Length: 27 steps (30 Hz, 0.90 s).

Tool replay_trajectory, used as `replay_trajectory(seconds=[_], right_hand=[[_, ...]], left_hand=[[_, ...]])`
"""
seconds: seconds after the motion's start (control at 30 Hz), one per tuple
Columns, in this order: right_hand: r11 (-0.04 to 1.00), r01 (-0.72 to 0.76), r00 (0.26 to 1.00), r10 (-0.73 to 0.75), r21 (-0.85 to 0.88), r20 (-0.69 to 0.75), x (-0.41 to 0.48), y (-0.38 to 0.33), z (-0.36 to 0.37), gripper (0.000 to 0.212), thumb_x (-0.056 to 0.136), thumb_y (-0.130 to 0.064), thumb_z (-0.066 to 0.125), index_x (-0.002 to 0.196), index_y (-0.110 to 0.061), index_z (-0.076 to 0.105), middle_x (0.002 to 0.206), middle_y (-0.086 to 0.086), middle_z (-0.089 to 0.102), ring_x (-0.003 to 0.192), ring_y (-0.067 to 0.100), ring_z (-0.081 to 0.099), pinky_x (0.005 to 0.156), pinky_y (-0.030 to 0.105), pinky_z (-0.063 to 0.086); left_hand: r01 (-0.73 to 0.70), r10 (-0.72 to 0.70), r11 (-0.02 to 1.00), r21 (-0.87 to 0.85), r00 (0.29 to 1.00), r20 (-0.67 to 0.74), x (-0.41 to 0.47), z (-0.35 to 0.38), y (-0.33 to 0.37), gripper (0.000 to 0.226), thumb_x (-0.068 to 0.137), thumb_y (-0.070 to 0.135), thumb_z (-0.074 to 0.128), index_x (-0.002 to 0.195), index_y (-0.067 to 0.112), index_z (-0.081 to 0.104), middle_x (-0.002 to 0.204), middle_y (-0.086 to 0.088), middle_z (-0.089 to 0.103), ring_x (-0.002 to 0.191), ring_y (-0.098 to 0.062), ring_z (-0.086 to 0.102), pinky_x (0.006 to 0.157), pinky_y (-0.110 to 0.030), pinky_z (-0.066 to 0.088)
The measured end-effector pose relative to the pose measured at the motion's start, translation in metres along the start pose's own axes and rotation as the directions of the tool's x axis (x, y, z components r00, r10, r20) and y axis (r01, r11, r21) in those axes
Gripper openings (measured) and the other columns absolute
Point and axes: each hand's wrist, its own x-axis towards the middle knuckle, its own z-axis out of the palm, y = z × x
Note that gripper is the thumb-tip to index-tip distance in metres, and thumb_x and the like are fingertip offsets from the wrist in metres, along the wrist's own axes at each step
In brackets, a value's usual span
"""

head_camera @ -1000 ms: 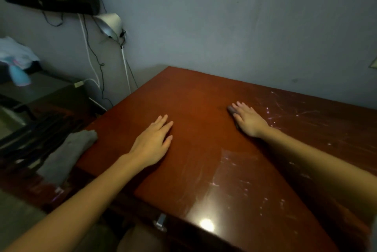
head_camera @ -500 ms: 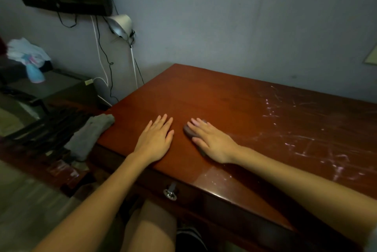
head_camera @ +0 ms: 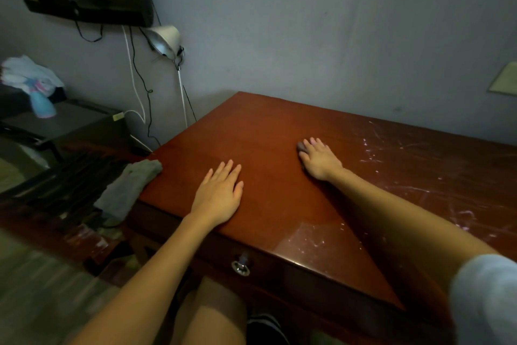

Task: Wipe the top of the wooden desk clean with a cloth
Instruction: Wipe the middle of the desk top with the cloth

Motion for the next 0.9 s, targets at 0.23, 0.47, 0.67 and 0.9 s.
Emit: replay_trajectory(seconds=[0.23, 0.47, 0.67, 0.9], right_hand=[[0.968, 0.249, 0.968, -0.249, 0.025, 0.031, -0.047, -0.066, 0.016, 0.055, 0.103, -0.036, 0.022, 0.152, -0.014, 0.010, 0.160, 0.008, 0.005, 0.148, 0.019, 0.000, 0.118, 0.030, -0.002], [0.891, 0.451, 0.892, -0.452, 0.052, 0.019, -0.133, -0.024, 0.009, 0.052, 0.104, -0.036, 0.023, 0.152, -0.024, 0.009, 0.159, -0.008, 0.003, 0.146, 0.006, -0.003, 0.115, 0.020, -0.006], [0.971, 0.234, 0.972, -0.235, 0.040, 0.011, -0.095, 0.006, 0.004, 0.051, 0.104, -0.034, 0.021, 0.152, -0.019, 0.012, 0.160, 0.002, 0.006, 0.148, 0.014, 0.002, 0.116, 0.025, -0.002], [1.000, 0.028, 1.000, -0.028, -0.004, 0.006, -0.064, -0.059, 0.015, 0.058, 0.103, -0.037, 0.017, 0.152, -0.009, 0.006, 0.160, 0.011, 0.001, 0.148, 0.023, -0.001, 0.119, 0.033, -0.002]], left_hand=[[0.006, -0.005, 1.000, 0.014, 1.000, -0.024, 0.001, 0.002, -0.001, 0.053, 0.104, 0.037, 0.022, 0.154, 0.022, 0.015, 0.161, 0.002, 0.008, 0.148, -0.013, 0.004, 0.119, -0.031, 0.003], [0.001, -0.001, 1.000, 0.003, 1.000, -0.017, 0.001, 0.003, -0.002, 0.053, 0.104, 0.038, 0.022, 0.154, 0.022, 0.015, 0.161, 0.002, 0.008, 0.148, -0.013, 0.003, 0.120, -0.032, 0.003], [-0.001, 0.001, 1.000, -0.003, 1.000, -0.012, 0.001, 0.003, -0.002, 0.053, 0.104, 0.039, 0.021, 0.154, 0.022, 0.015, 0.161, 0.002, 0.007, 0.148, -0.012, 0.003, 0.120, -0.032, 0.003], [0.008, -0.008, 1.000, -0.011, 1.000, -0.005, 0.000, 0.002, -0.001, 0.052, 0.104, 0.038, 0.022, 0.153, 0.022, 0.016, 0.161, 0.002, 0.009, 0.148, -0.013, 0.004, 0.120, -0.032, 0.003]])
